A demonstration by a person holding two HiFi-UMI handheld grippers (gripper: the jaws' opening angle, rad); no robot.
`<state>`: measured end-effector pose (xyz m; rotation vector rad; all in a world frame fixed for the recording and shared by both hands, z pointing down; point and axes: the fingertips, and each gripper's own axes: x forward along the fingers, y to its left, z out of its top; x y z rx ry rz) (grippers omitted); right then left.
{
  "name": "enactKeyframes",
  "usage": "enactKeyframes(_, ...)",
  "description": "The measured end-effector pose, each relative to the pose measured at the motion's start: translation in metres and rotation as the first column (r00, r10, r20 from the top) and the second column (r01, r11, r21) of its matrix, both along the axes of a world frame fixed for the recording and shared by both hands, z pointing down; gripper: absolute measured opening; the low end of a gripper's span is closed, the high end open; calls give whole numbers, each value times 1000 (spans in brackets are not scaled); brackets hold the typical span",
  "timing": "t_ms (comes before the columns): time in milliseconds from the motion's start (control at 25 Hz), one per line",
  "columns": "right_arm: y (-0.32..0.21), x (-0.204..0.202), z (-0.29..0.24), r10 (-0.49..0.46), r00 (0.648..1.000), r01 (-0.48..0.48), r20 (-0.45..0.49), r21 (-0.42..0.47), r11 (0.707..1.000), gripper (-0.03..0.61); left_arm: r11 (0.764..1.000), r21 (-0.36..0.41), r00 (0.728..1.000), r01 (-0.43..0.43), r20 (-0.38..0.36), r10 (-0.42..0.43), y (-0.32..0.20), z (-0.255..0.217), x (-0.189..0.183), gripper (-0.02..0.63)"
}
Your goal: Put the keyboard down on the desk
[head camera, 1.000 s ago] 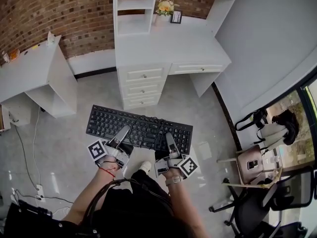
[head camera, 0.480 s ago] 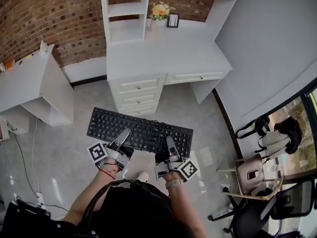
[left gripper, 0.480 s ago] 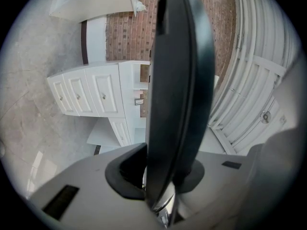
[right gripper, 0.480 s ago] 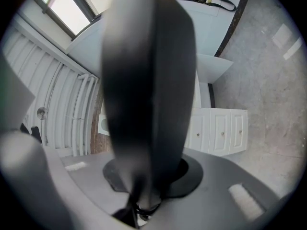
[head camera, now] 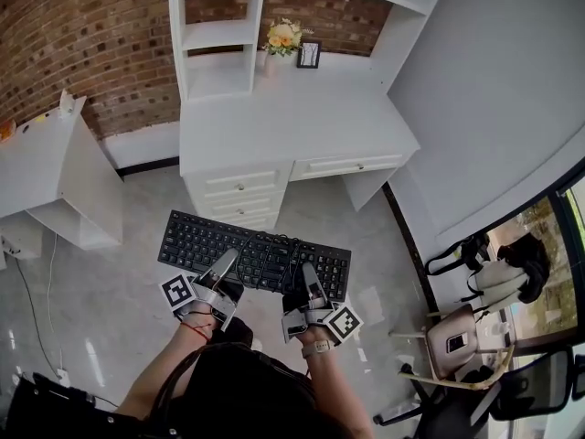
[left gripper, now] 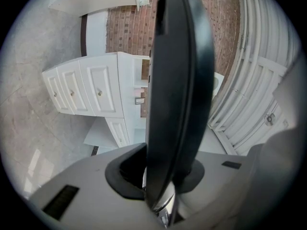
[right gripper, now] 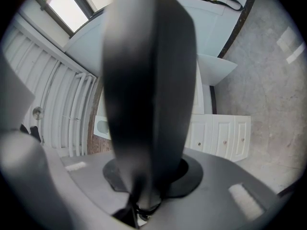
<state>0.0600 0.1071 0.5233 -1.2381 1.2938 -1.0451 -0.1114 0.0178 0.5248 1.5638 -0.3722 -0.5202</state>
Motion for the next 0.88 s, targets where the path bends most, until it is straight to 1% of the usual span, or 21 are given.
enactKeyframes(160,-14,14,2,-9,1000,9,7,4,1000,72,1000,-6,1000,-7,-15,7,-13,0,16,71)
enactKeyframes(320,-35,28,15,-7,1000,7,10,-3,1000,71,1000,-12,1000,-8,10,8,-36,11,27,71)
enactKeyframes(480,-59,43,22,2,1000,-2,27,-3,1000,71,1000,-15,1000,-19,14,19,-60,17,45,71)
enactKeyframes(600,-75,58,25,8,999,-7,32,-11,1000,71,1000,-9,999,-30,20,30,-79,22,61,71)
enactKeyframes(880,-113,99,23,4,1000,-4,11,-14,1000,71,999,-12,999,-46,2,46,-119,19,104,71)
